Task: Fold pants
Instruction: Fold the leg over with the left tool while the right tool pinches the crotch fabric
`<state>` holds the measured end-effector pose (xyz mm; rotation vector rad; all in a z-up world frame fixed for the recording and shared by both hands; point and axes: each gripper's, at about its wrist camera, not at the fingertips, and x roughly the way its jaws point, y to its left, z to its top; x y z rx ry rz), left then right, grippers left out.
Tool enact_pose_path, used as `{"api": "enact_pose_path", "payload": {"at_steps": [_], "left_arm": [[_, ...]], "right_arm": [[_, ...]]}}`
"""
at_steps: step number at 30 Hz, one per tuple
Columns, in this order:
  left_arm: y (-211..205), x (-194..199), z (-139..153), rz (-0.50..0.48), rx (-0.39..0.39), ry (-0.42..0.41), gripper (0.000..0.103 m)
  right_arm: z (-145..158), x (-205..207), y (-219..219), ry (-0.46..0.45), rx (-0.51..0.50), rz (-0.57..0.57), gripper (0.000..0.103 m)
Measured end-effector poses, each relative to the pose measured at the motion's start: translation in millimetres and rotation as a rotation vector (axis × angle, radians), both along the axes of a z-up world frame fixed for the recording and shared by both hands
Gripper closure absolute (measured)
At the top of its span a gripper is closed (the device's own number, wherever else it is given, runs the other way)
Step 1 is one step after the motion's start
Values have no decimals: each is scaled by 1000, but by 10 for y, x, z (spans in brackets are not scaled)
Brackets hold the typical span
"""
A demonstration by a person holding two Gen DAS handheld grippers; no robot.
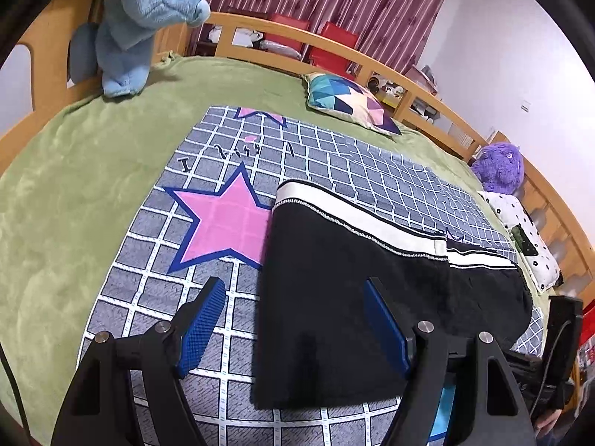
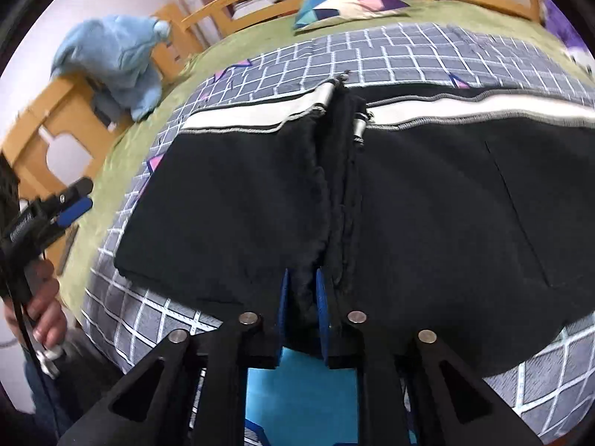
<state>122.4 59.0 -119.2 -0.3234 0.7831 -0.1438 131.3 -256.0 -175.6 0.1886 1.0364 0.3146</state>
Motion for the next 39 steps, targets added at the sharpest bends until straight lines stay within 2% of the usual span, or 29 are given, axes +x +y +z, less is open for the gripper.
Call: {"api": "enact_pose_path", "payload": {"at_steps": [1, 2, 4, 5, 9, 12, 13, 14, 15, 16, 17, 20, 21, 22, 24, 26, 27, 28, 30, 32, 34, 37, 39], "left_arm": [[5, 0, -3, 0, -4, 0, 28], [14, 5, -10, 0, -7, 1, 28], [28, 25, -37, 3, -8, 9, 28], [35, 41, -56, 4, -7, 14, 28], [18, 66, -99, 15, 21, 29, 28], [-8, 79, -110, 18, 44, 27, 28], [-16, 85, -113, 17, 47, 27, 28], [-30, 92, -120, 15, 50, 28, 28], [-38, 95, -126, 13, 53, 30, 28], [-50, 96, -134, 13, 59, 31, 28], [-55, 93, -139, 15, 64, 31, 28], [-68, 74, -135, 15, 59, 23, 28], [-74, 72, -136, 10, 53, 23, 28], [-86, 71, -141, 3, 47, 24, 28], [-120, 66, -150, -10, 48, 23, 28], [-166, 50, -144, -19, 56, 17, 28], [-202, 39, -135, -28, 61, 12, 28], [-237, 25, -123, -38, 64, 7, 28], [-317, -6, -90, -65, 68, -7, 28], [-407, -34, -74, -93, 81, -20, 28], [-496, -50, -110, -106, 99, -13, 28], [-581, -20, -306, -110, 97, 69, 28], [-643, 25, -547, -96, 107, 182, 28]], "right_arm": [[58, 8, -6, -12, 3, 7, 74], [119, 13, -41, -32, 15, -4, 60], [215, 60, -121, -83, 33, -51, 42], [234, 129, -147, -97, 37, -70, 40], [78, 593, -110, -25, 18, -89, 40], [-249, 1012, -19, 100, 16, -93, 41], [-334, 1043, 5, 122, 8, -102, 50], [-360, 1051, 41, 92, -29, -118, 69], [-329, 1043, 72, 62, -57, -104, 82], [-264, 1008, 88, 35, -60, -70, 89], [-182, 966, 52, 0, -39, -73, 91], [113, 825, -270, -92, 122, -125, 91], [158, 796, -372, -108, 134, -153, 91], [159, 792, -443, -113, 86, -191, 90], [37, 867, -486, -59, -6, -214, 87], [-155, 975, -489, 43, -29, -208, 81], [-178, 978, -485, 69, -26, -211, 81], [-139, 937, -493, 59, -30, -211, 80], [61, 768, -478, -26, -68, -230, 79], [283, 529, -428, -125, -83, -228, 64], [425, 319, -345, -172, -83, -197, 63], [298, 92, -241, -112, -122, -157, 63], [32, -2, -205, -15, -198, -149, 63]]}}
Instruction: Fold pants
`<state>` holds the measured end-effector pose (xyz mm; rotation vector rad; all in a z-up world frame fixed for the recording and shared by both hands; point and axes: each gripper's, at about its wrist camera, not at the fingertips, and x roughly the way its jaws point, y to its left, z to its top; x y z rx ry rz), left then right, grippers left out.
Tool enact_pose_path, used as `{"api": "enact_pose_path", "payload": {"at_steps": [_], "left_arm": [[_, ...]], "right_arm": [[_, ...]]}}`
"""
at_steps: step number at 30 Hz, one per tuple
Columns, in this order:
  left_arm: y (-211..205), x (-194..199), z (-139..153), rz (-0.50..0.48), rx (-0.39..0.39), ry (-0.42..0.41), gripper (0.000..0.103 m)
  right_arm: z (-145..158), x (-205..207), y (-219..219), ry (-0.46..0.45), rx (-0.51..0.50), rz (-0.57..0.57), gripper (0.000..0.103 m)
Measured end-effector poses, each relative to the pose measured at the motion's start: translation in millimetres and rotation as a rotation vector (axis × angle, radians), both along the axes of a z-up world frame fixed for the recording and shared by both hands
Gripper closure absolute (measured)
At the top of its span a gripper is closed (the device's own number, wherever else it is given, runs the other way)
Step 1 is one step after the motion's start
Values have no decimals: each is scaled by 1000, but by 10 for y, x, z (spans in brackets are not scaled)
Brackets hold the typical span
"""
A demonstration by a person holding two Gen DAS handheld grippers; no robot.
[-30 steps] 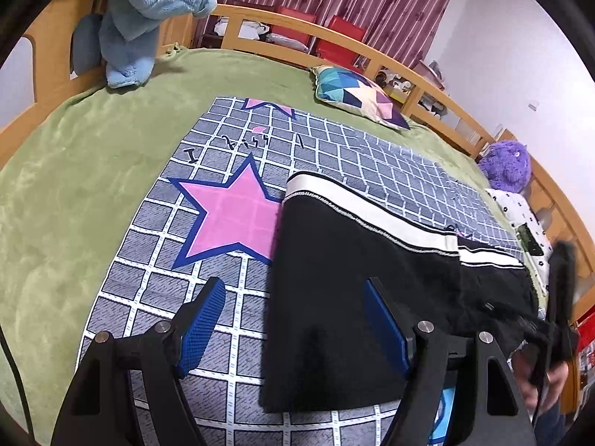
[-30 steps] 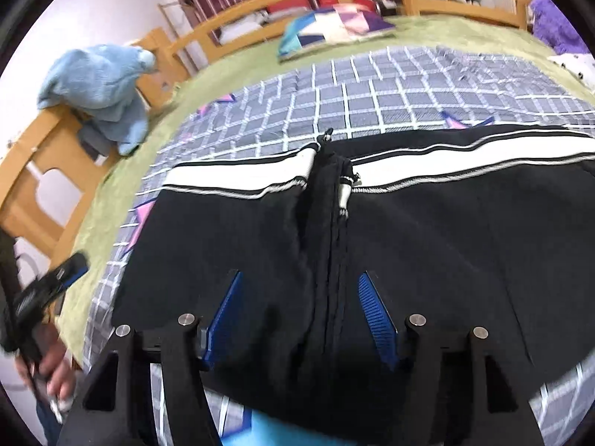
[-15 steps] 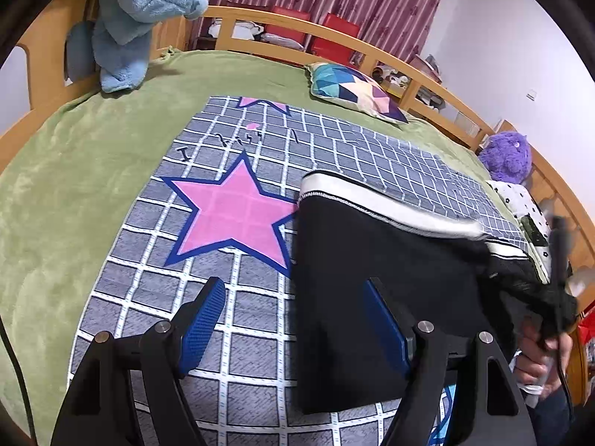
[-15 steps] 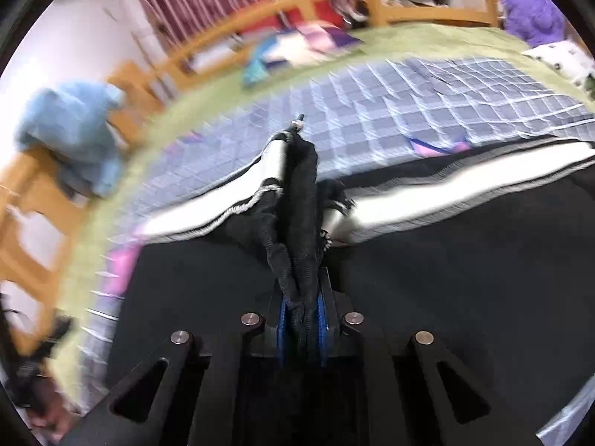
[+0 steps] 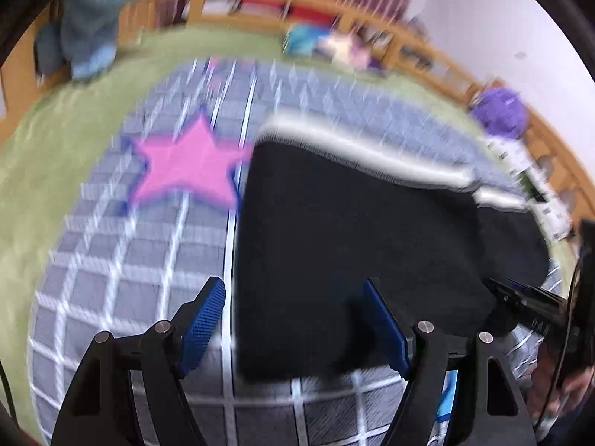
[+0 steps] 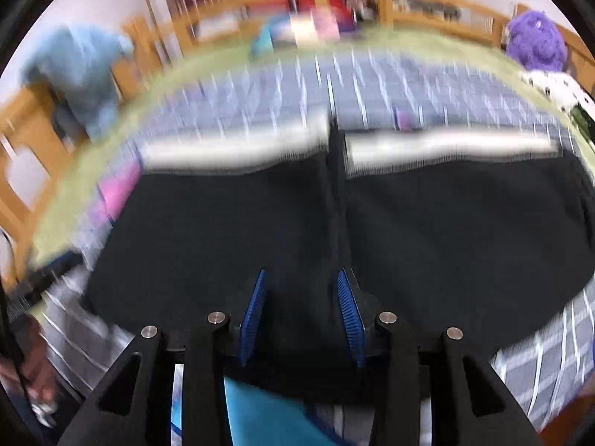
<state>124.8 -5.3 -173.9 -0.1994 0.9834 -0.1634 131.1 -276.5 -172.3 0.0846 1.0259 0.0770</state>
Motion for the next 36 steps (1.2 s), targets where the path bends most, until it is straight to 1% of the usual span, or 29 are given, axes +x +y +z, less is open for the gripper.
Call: {"api": "enact_pose_path", "payload": {"at_steps": [1, 2, 3, 4, 5, 7, 10, 13, 14, 16, 17, 19, 21, 22, 23, 24, 25, 27, 29, 31, 33, 36], "left_arm": [[-28, 9, -126, -2, -4, 49, 28], [-45, 4, -168, -1, -2, 63, 28], [-61, -41, -155, 4, 9, 38, 28], [-72, -61, -133, 1, 16, 31, 28], [-77, -73, -107, -8, 17, 30, 28], [-25, -97, -73, -11, -18, 23, 28], [110, -120, -44, 10, -75, 2, 30], [170, -123, -5, 21, -86, -25, 30], [189, -113, 5, 23, -86, -32, 30], [235, -76, 48, 14, -114, -45, 30], [240, -62, 69, 6, -121, -47, 30], [249, 20, 151, -5, -107, -56, 30], [241, 101, 242, -1, -72, -69, 30], [244, 145, 253, -2, -73, -68, 30], [239, 196, 254, -15, -85, -61, 30], [229, 275, 216, -24, -91, -37, 30], [219, 327, 176, -21, -80, -21, 30], [190, 412, 100, -20, -49, -10, 30], [175, 480, 24, -23, -33, -1, 30], [179, 558, -73, -32, -58, 32, 30], [198, 650, -177, -45, -112, 71, 30], [194, 755, -196, -58, -136, 45, 30]], "right_arm": [[-100, 1, 16, 36, -58, -12, 61], [-154, -14, 15, 56, -69, -13, 60], [-115, -23, 27, 47, -72, -12, 58], [-81, -38, 1, 36, -68, -9, 56], [-42, -53, -19, 24, -51, -8, 56], [-24, -53, -126, 6, 14, -38, 56], [6, -52, -298, -8, 93, -89, 56], [77, -96, -464, -66, 199, -156, 55], [114, -97, -492, -87, 210, -177, 55], [200, -114, -583, -129, 188, -204, 56], [256, -107, -616, -134, 170, -190, 56], [397, -123, -688, -156, 118, -164, 55], [540, -194, -874, -215, 77, -191, 46], [584, -255, -989, -239, 64, -209, 34], [624, -303, -1144, -254, 53, -230, 26], [641, -325, -1340, -261, 39, -260, 26], [640, -359, -1483, -255, 27, -283, 26], [576, -385, -1832, -222, 18, -342, 26], [470, -431, -2160, -197, 37, -387, 26], [332, -473, -2432, -184, 57, -423, 26], [156, -433, -2609, -165, 90, -445, 26], [-105, -366, -2786, -148, 168, -449, 26]]}}
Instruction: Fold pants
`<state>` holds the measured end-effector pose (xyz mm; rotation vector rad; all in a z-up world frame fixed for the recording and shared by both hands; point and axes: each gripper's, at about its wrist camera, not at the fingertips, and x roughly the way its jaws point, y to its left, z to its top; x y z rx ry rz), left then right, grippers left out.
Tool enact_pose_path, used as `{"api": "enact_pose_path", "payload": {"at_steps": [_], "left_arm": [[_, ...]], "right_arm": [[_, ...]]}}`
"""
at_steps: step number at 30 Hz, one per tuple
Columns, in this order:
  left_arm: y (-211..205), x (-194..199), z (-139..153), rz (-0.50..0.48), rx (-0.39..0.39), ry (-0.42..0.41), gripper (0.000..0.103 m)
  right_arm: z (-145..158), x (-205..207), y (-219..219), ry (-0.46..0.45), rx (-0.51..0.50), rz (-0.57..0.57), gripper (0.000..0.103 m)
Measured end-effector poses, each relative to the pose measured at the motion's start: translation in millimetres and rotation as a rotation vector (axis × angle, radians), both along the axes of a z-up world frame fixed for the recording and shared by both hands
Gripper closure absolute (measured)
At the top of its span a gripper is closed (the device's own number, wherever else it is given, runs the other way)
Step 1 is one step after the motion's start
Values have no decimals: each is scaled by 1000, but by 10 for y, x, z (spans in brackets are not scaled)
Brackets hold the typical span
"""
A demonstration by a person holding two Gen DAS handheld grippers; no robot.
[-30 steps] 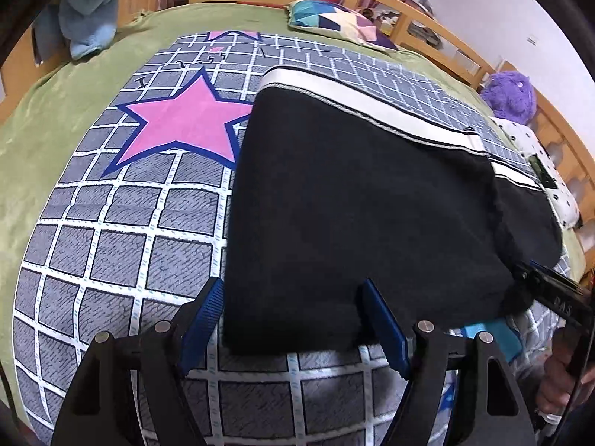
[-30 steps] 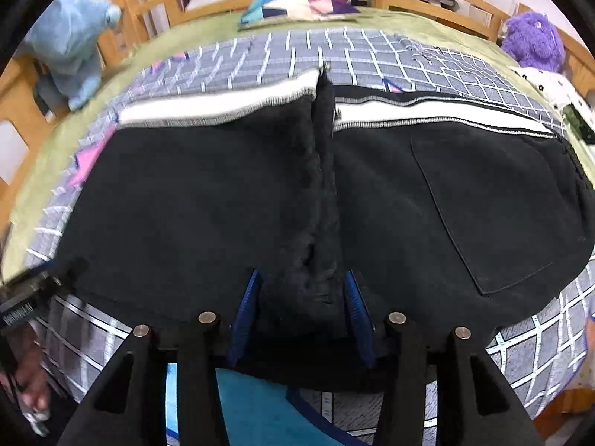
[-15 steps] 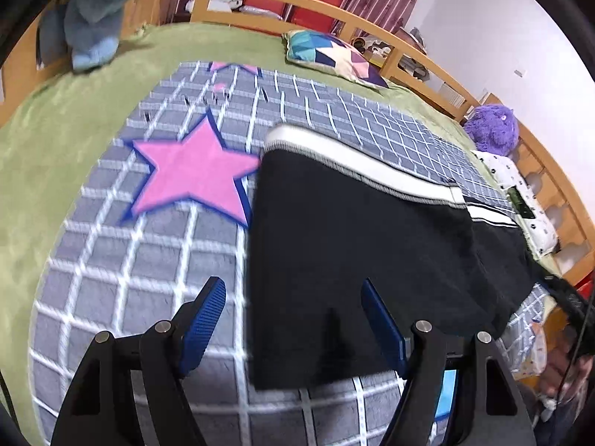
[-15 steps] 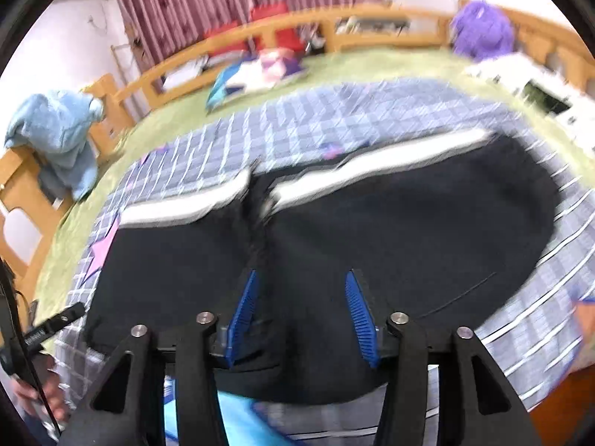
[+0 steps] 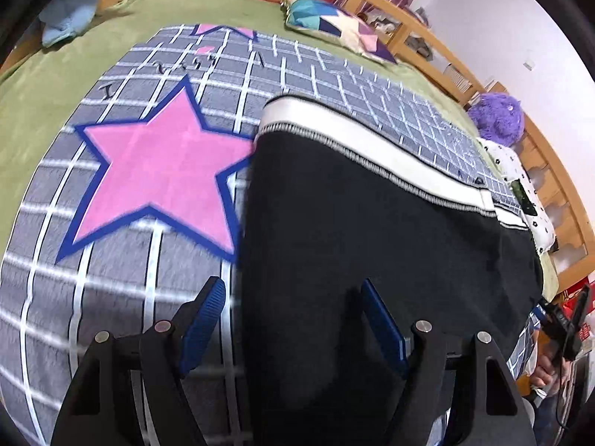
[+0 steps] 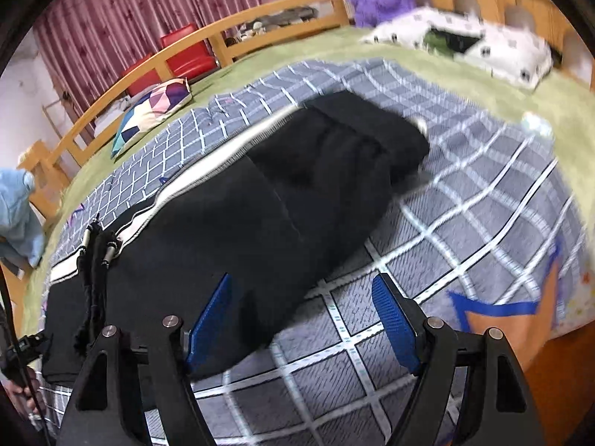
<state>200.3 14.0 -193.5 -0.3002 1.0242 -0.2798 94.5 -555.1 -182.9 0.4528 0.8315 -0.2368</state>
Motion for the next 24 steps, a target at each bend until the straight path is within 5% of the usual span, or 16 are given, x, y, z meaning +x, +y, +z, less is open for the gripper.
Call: {"api": "enact_pose_path", "payload": {"at_steps": [6, 12, 15, 16, 17, 21, 24], "left_arm": [[-76, 191, -28, -40, 12, -17, 31], [-79, 314, -89, -42, -51, 2, 53], [-39, 311, -101, -19, -92, 13, 71], [-26, 313, -92, -15, -106, 13, 78], [-18, 298, -59, -12, -118, 5, 85], [-87, 212, 129, -9, -72, -53, 92], [-13, 183, 313, 3, -125, -85, 93]], "right_arm": [[-253, 246, -164, -59, 119, -34, 26], [-344, 546, -255, -62, 165, -64, 27], [-371, 618, -226, -74, 147, -62, 45], [-368, 629, -203, -83, 156, -43, 73], [-371, 648, -178, -98, 194, -4, 85], [-138, 657, 8, -102, 84, -17, 91], [175, 664, 154, -146, 33, -6, 93]]}}
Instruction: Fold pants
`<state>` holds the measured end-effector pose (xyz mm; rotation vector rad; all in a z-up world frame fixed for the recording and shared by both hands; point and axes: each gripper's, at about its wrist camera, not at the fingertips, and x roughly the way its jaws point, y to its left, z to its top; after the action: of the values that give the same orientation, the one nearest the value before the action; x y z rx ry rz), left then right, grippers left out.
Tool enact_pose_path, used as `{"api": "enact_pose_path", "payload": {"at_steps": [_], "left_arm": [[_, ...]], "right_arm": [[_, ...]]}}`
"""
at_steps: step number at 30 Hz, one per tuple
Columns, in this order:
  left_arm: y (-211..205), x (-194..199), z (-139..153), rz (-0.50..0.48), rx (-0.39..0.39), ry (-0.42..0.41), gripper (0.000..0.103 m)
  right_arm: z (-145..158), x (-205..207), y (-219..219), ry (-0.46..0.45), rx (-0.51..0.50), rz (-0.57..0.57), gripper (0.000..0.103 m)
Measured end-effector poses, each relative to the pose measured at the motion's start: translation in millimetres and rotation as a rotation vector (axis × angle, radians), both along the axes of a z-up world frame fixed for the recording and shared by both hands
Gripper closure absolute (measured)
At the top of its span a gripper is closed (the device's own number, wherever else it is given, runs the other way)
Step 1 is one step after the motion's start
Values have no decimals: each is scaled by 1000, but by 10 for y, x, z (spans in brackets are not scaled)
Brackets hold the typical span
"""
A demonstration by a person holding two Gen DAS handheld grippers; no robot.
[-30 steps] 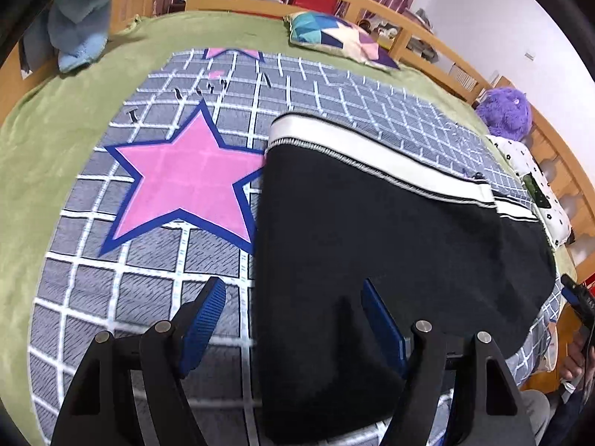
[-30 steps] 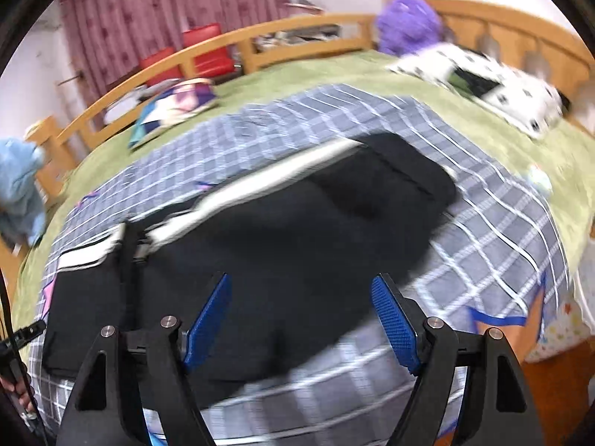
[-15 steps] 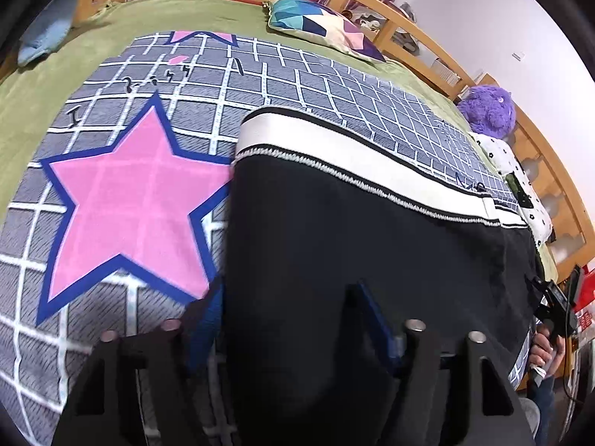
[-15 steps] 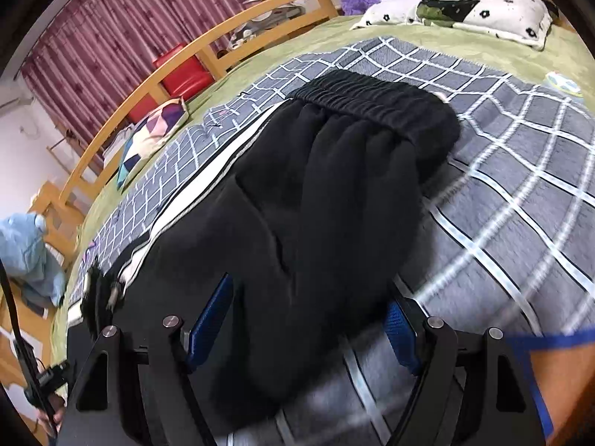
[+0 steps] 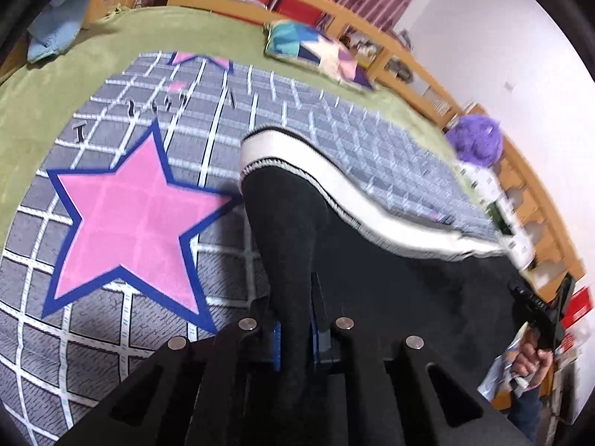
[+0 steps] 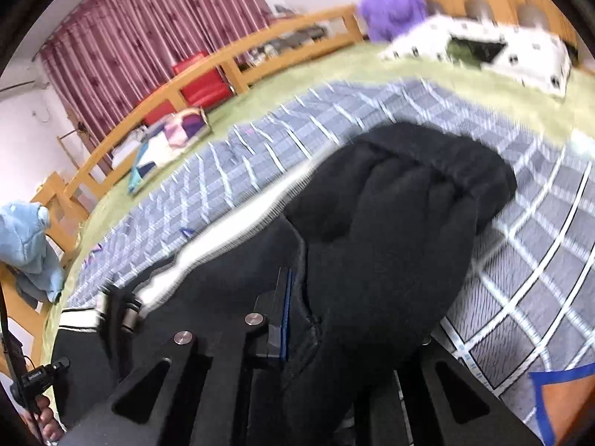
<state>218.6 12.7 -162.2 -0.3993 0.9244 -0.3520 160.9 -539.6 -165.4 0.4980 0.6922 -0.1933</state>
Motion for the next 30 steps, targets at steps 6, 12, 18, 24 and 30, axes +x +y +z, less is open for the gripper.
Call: {"api": "enact_pose_path", "payload": {"at_steps": [6, 12, 18, 24, 30], "left_arm": [[201, 16, 409, -24, -43, -65, 93], [773, -28, 818, 44, 2, -144, 93], [1363, -117, 636, 146, 152, -78, 93], [1326, -8, -38, 227, 351, 88, 74], [1277, -222, 143, 239, 394, 56, 44]], "right_arm": [[622, 132, 297, -63, -40, 20, 93], [937, 347, 838, -119, -19, 114, 94], [660, 537, 1533, -56, 38, 286, 93], [90, 520, 1687, 185, -16, 321, 81], [25, 90, 1495, 228, 8, 363, 61]]}}
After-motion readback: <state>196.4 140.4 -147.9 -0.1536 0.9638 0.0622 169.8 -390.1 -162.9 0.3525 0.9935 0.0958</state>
